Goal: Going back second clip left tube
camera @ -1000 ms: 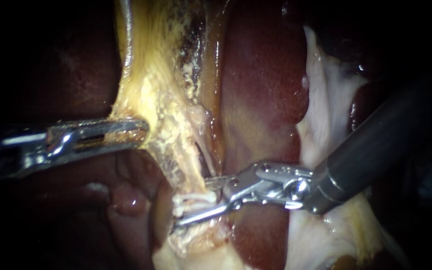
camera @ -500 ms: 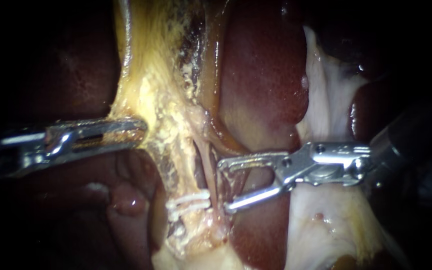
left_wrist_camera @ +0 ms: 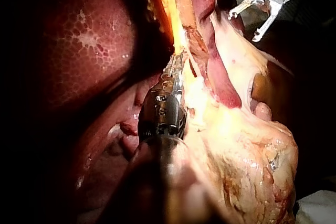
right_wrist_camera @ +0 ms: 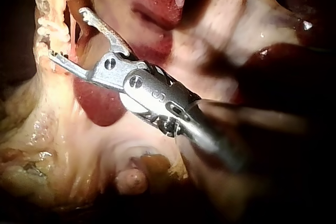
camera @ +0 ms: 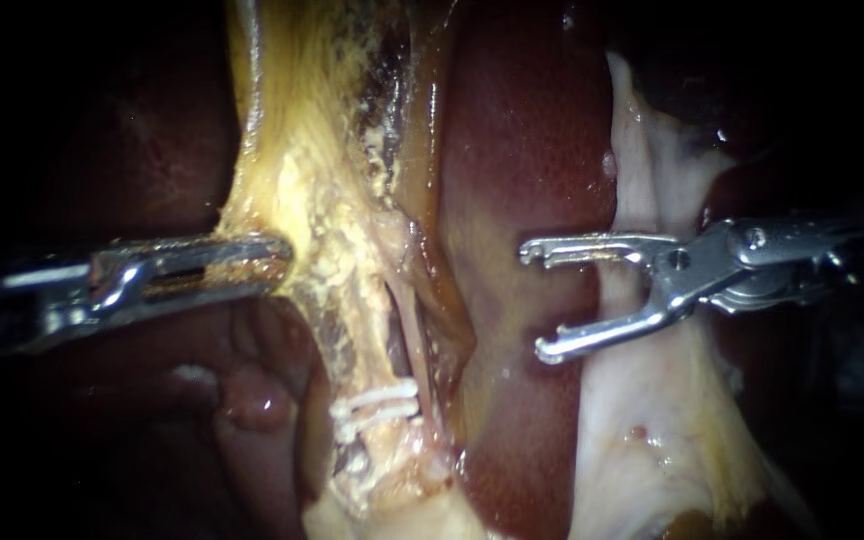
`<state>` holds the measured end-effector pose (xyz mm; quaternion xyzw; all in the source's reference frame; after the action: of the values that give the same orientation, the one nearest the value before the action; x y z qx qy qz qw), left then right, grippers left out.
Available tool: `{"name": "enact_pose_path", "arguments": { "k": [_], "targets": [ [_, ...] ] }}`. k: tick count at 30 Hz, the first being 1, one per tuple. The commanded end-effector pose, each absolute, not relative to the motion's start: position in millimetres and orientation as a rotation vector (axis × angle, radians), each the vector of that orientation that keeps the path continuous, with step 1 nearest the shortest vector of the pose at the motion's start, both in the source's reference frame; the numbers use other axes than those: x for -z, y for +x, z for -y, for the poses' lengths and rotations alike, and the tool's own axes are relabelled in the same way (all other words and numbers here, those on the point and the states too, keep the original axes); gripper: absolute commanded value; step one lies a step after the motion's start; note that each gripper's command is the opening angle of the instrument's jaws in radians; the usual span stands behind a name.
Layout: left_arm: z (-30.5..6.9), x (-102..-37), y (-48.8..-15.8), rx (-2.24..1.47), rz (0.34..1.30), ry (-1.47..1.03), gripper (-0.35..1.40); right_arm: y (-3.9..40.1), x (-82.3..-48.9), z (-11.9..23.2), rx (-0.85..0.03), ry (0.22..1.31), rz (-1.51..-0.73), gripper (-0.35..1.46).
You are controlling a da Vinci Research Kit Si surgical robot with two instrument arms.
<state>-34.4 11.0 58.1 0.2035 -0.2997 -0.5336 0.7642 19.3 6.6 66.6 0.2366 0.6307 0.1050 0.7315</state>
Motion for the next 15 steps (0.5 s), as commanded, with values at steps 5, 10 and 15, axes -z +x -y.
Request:
{"name": "enact_pose_path", "arguments": {
  "k": [5,10,15],
  "targets": [
    [-11.0,-61.5,-35.4,1.162,0.64,0.445,-0.35,19.2,-66.8,-6.6,-0.189,0.488,-1.397,0.6],
    [-10.8,-64.2,-36.7,1.162,0.621,0.456,-0.35,19.2,-66.9,-6.5,-0.164,0.468,-1.402,0.6],
    [-10.2,-65.8,-38.4,1.154,0.607,0.47,-0.35,19.2,-66.9,-6.5,-0.154,0.459,-1.404,0.6]
  ]
}}
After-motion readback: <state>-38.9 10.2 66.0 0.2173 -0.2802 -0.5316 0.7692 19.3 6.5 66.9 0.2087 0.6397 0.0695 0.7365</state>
